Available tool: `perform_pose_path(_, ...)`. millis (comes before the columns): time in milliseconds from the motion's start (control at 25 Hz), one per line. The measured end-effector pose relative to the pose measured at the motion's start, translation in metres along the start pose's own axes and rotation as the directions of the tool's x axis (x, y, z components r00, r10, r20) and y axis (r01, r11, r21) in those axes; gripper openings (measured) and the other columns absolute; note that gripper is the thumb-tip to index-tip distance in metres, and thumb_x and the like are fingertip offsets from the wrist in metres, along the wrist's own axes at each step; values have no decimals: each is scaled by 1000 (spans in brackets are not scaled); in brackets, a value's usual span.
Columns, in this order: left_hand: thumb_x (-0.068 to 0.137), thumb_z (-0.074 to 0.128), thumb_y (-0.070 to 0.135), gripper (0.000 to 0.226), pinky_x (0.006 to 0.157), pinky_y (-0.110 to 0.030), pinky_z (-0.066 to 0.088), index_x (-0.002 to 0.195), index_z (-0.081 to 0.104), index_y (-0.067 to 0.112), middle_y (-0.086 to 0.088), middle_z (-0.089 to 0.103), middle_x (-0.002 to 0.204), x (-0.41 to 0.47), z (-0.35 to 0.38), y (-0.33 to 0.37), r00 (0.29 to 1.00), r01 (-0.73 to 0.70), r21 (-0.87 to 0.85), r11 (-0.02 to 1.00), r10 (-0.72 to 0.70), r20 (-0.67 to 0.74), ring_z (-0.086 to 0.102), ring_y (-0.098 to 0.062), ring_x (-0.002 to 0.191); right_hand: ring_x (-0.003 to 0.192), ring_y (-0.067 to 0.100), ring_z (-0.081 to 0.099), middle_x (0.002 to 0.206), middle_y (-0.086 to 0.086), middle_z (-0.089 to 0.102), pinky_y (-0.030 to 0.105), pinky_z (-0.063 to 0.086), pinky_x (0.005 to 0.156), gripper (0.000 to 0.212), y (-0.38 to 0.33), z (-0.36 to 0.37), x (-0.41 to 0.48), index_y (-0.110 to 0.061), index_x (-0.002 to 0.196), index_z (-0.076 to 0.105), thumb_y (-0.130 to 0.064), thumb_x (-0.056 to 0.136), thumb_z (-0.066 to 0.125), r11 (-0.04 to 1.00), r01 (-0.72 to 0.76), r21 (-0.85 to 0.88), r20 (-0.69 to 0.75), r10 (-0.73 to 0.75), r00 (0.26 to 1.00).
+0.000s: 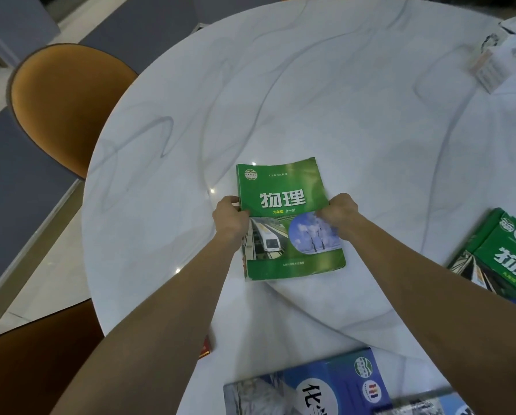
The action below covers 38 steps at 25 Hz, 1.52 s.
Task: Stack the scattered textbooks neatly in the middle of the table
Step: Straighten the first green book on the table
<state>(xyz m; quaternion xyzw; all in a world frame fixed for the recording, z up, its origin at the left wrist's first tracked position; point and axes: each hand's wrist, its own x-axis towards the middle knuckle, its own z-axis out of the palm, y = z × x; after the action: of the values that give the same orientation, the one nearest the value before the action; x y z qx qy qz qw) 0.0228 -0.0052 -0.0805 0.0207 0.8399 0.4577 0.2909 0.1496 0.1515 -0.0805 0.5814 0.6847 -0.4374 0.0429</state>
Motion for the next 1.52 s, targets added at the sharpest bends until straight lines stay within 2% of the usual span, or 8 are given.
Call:
perform_pose_path(120,90,54,3,33,89,-47,55,122,54,9,-18,65,116,-7,1,6,1000,-4,-77,997,5,15,66,-33,97,77,26,57,88,18,59,29,51,63,8,8,-10,-6,1,84,60,-2,80,66,983,-10,185,-1,11,1000)
perform_pose_path(200,91,53,4,32,88,-49,55,122,54,10,-18,65,116,-12,4,11,998,-19,-94,995,25,62,66,-34,96,82,28,60,89,20,62,40,56,79,8,18,-22,-12,-1,77,59,-1,79,67,968,-18,252,5,18,1000)
perform_pose_path(280,91,52,4,33,88,-49,55,123,54,11,-18,65,116,-17,13,18,992,-38,-95,995,49,114,67,-34,96,81,28,60,89,20,63,46,55,84,16,30,-36,-17,-4,70,56,-2,80,67,957,-30,288,-3,32,999)
perform_pose_path(640,90,54,1,36,90,-49,54,124,55,10,-19,67,112,-45,83,38,958,-94,-82,992,113,263,66,-36,98,73,26,51,82,16,58,33,43,62,8,92,-93,-20,-5,80,59,-5,79,67,935,-41,353,-123,90,988)
perform_pose_path(960,90,54,2,34,90,-48,55,122,56,13,-17,66,114,-57,114,28,954,-88,-24,996,91,286,66,-33,97,71,25,55,80,15,61,30,46,61,24,126,-101,-16,-12,61,54,-7,78,69,946,-102,307,-161,157,974)
perform_pose_path(1120,89,56,2,33,79,-31,52,121,57,11,-16,67,111,-59,118,25,955,-176,57,983,156,254,63,-23,83,68,23,53,78,13,60,27,44,58,13,130,-97,-15,-7,70,59,-9,79,68,968,-102,231,-184,146,972)
perform_pose_path(1320,87,52,1,28,79,-29,50,112,64,4,-18,70,107,-59,121,24,907,-401,366,840,307,289,65,-31,94,72,25,55,81,15,62,28,45,61,18,131,-95,-15,3,88,66,-14,81,65,995,-75,68,-209,88,974)
perform_pose_path(1520,90,48,7,31,93,-43,47,119,58,2,-22,53,121,-65,119,27,849,-529,583,616,375,373,50,-36,112,86,32,58,104,21,63,32,46,71,24,126,-92,-22,1,103,60,-16,86,57,986,-66,-152,-251,26,968)
